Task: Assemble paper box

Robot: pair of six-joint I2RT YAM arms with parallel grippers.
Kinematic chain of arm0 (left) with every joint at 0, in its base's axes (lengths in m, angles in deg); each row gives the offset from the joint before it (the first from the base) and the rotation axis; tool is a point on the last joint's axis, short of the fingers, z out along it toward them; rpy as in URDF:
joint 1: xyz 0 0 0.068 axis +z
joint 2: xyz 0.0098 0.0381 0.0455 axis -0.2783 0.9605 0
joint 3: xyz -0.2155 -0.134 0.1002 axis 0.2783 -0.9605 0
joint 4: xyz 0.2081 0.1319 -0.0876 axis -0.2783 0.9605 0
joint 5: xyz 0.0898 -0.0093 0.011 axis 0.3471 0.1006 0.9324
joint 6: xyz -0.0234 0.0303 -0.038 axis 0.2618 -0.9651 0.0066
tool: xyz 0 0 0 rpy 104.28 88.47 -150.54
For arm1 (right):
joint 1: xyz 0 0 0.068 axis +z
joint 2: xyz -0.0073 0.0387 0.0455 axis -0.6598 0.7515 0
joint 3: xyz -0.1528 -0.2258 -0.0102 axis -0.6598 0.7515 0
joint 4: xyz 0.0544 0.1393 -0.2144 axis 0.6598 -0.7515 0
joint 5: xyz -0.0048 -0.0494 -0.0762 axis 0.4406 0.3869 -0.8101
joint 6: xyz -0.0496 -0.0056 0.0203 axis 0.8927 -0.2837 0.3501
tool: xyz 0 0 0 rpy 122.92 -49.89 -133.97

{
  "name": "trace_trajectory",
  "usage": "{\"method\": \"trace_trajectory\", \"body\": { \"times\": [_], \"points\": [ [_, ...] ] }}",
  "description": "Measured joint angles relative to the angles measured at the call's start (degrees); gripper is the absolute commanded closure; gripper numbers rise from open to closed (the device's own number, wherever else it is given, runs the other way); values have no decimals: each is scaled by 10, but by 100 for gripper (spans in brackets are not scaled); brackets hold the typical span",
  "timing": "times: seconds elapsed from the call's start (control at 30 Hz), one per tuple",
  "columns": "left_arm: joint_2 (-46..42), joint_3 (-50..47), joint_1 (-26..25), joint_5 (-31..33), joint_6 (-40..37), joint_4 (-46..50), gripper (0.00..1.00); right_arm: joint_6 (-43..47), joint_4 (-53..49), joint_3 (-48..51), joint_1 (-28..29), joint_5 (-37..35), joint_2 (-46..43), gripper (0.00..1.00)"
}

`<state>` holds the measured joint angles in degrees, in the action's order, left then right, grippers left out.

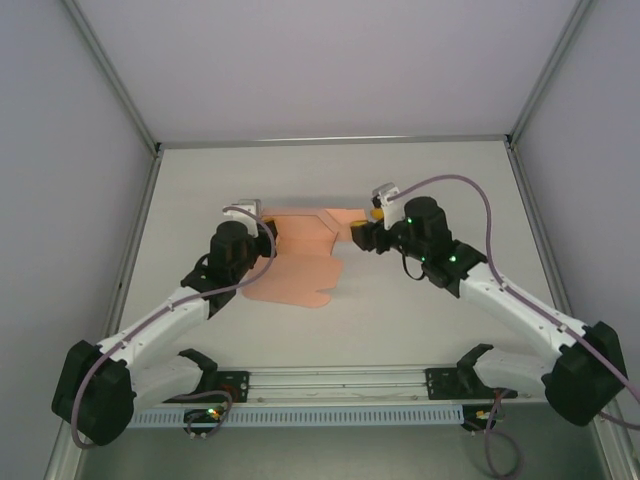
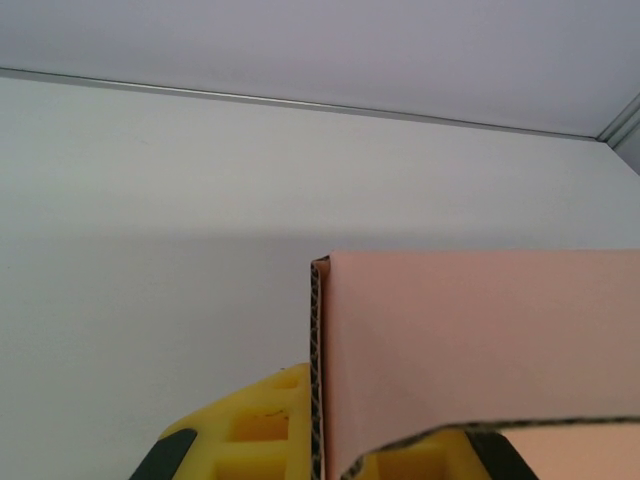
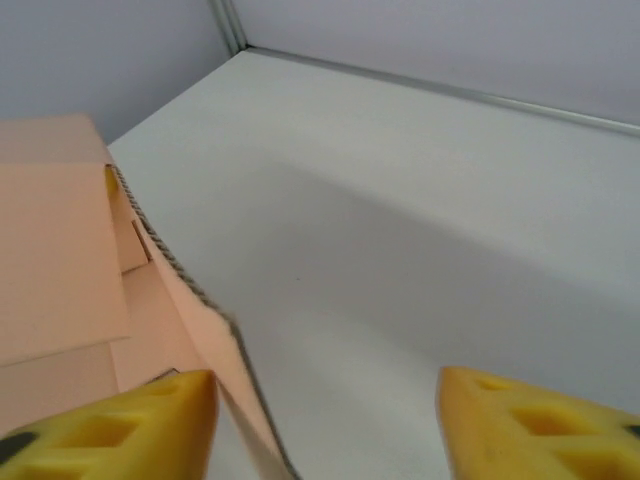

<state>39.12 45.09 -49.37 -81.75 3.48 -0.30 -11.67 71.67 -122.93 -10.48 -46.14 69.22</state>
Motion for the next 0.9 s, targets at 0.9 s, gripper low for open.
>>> {"method": "trace_trajectory", "body": {
  "times": [0.9],
  "points": [
    [83, 42, -17, 93, 37, 52, 100, -108, -170, -164, 189, -200, 126, 77]
  ]
}}
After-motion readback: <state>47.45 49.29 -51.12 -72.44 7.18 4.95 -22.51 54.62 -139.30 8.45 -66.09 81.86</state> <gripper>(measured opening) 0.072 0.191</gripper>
